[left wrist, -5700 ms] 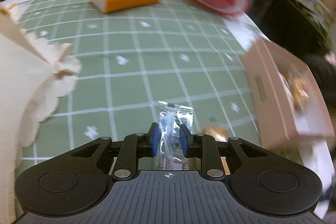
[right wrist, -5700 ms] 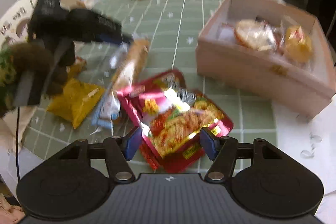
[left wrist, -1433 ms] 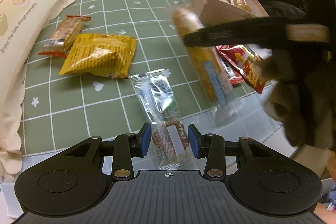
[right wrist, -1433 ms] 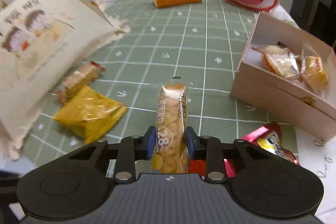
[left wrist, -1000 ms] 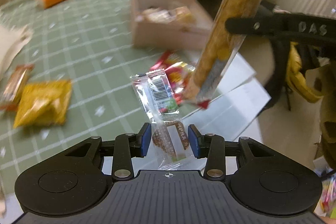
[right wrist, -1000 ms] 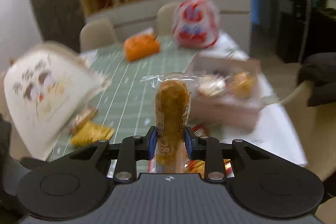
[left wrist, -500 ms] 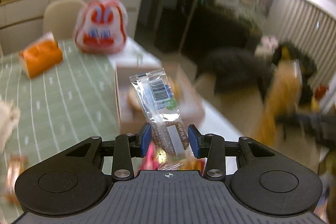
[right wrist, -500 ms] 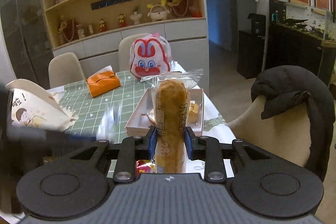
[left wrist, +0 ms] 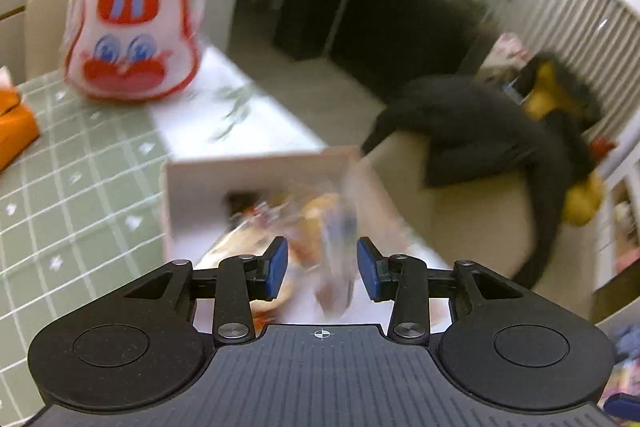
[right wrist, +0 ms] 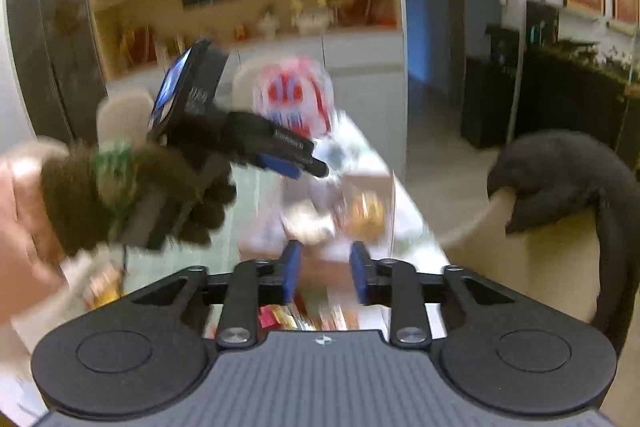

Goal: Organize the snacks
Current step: 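Carry both packets over the pink box and drop the clear packet from the left tool, then lower the long biscuit packet into the pink box and open the right tool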

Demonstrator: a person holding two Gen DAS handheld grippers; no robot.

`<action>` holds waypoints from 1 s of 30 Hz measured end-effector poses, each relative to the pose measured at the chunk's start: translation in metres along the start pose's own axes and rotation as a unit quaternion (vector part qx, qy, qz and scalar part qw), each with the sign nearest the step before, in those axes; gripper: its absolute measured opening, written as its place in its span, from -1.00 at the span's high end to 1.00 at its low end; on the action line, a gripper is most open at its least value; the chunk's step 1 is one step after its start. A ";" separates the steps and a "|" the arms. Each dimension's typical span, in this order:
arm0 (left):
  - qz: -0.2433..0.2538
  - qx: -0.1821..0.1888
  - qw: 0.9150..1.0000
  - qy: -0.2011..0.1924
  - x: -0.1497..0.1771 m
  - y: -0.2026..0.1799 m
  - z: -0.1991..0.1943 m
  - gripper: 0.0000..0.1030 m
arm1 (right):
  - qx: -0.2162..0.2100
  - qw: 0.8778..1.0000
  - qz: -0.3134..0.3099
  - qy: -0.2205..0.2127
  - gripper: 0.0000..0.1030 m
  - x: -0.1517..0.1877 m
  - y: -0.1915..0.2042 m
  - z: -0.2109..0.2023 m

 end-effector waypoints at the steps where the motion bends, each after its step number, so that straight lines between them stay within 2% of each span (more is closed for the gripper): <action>1: -0.006 -0.002 1.000 -0.011 0.003 0.005 -0.001 0.17 | 0.007 1.000 -0.014 0.018 0.06 0.013 0.001 0.011; 5: -0.066 0.012 0.996 -0.066 0.008 0.021 -0.023 0.17 | 0.024 0.995 -0.035 0.095 0.03 0.063 0.002 0.052; 7: -0.080 0.017 0.994 -0.073 0.014 0.024 -0.034 0.17 | 0.020 0.991 -0.032 0.128 0.03 0.081 0.004 0.071; 10: -0.086 0.033 0.994 -0.061 0.036 0.018 -0.051 0.17 | 0.026 0.987 -0.039 0.155 0.04 0.099 0.008 0.097; 15: -0.099 0.046 0.994 -0.023 0.097 0.008 -0.075 0.17 | 0.018 0.979 -0.049 0.195 0.05 0.121 0.011 0.121; 16: -0.107 0.046 0.993 -0.016 0.109 0.008 -0.078 0.17 | 0.016 0.978 -0.052 0.201 0.11 0.126 0.013 0.120; 17: -0.117 0.047 0.992 -0.010 0.121 0.009 -0.080 0.17 | 0.018 0.979 -0.060 0.194 0.29 0.127 0.015 0.117; 18: -0.127 0.047 0.991 -0.005 0.131 0.012 -0.082 0.17 | 0.016 0.978 -0.069 0.197 0.38 0.128 0.017 0.115; 21: -0.153 0.045 0.987 -0.001 0.157 0.021 -0.090 0.18 | -0.007 0.980 -0.041 0.196 0.39 0.115 0.016 0.109; 23: -0.174 0.039 0.984 -0.009 0.167 0.031 -0.099 0.18 | -0.023 0.983 -0.010 0.182 0.39 0.095 0.012 0.099; 26: -0.197 0.026 0.980 -0.023 0.174 0.042 -0.114 0.18 | -0.044 0.989 0.026 0.140 0.40 0.047 0.006 0.083; 30: -0.206 0.031 0.977 -0.039 0.180 0.044 -0.131 0.18 | -0.060 0.994 0.047 0.075 0.40 -0.023 0.009 0.079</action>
Point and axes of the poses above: each gripper's, at about its wrist camera, not at the fingertips, and z roughly the way its jaws point, y to its left, x to its underside, the point moved 8 cm from there along z, roughly the way its jaws point, and after that the axes turned 13 degrees about x, right-handed, at the moved point
